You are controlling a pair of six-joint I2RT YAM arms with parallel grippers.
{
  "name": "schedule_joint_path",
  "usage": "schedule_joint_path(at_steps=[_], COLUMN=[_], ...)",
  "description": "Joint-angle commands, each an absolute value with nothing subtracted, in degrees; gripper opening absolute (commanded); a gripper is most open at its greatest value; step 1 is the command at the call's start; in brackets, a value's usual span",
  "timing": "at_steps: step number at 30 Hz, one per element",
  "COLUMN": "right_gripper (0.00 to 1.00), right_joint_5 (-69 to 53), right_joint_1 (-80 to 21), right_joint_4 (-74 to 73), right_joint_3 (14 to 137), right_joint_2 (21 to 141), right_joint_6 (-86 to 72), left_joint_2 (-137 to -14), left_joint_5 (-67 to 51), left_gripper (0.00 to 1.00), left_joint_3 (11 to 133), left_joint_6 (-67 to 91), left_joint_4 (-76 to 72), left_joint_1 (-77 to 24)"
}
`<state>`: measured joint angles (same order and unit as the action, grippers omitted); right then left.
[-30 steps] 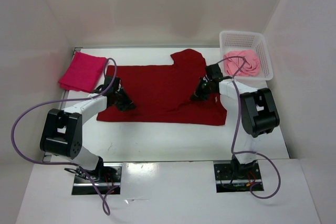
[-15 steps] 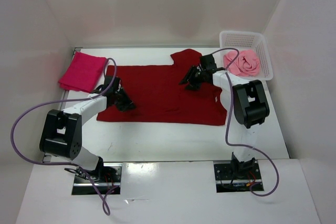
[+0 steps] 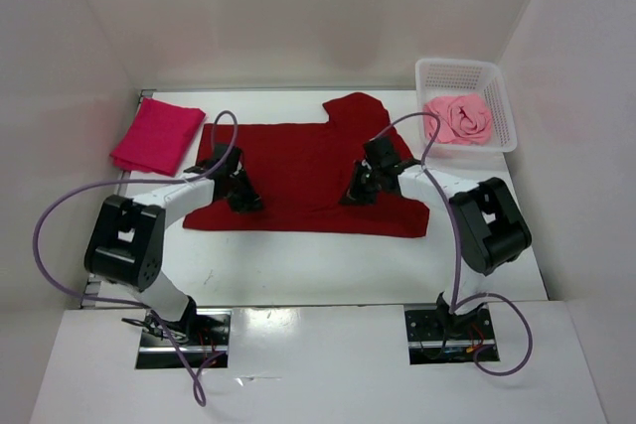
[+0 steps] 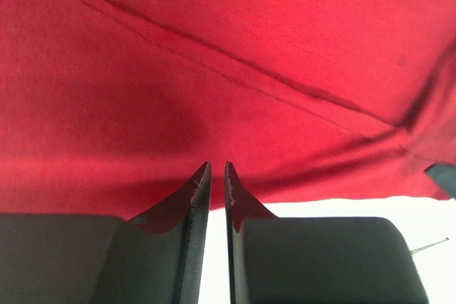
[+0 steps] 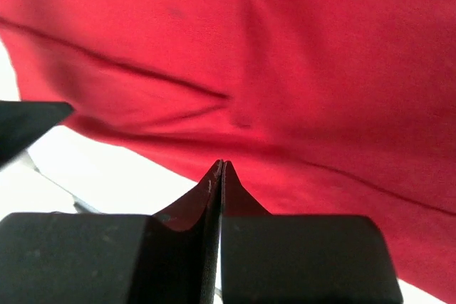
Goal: Fold and stack the t-shirts
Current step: Fold the flattened tshirt in 1/3 of the way
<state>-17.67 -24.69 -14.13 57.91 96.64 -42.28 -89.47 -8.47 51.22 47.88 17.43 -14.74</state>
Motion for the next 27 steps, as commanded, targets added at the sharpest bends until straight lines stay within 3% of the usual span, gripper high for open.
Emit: schedule_joint_path(at_steps=[1, 9, 19, 22, 27], right_gripper=[0.00, 0.00, 0.00, 0.02, 0.17], right_joint_5=[-12.9, -10.3, -14.0, -14.9, -14.9], right_joint_1=[-24.9, -25.4, -29.6, -29.6, -28.0], right_joint_4=[-13.5, -14.1, -17.7, -19.7, -23.1], right_joint_3=[55.9, 50.0, 36.1, 36.3, 47.9], right_joint_2=[98.5, 99.1, 86.0, 81.7, 79.8], right_joint_6=[-41.0, -41.7, -47.2, -48.0, -44.0], left_joint_2=[-94.3, -94.9, -85.0, -79.6, -76.3], left_joint_5=[-9.7, -15.8, -26.2, -25.9, -17.1], left_gripper=[0.18, 0.18, 0.18, 0.21, 0.24], left_joint_3=[52.8, 44.2, 31.2, 31.2, 50.5], left_joint_6=[46.4, 49.2, 54.8, 54.8, 51.8], left_joint_4=[16.4, 17.6, 21.2, 23.5, 26.7], left_joint_1=[-12.8, -10.1, -8.8, -8.2, -6.9])
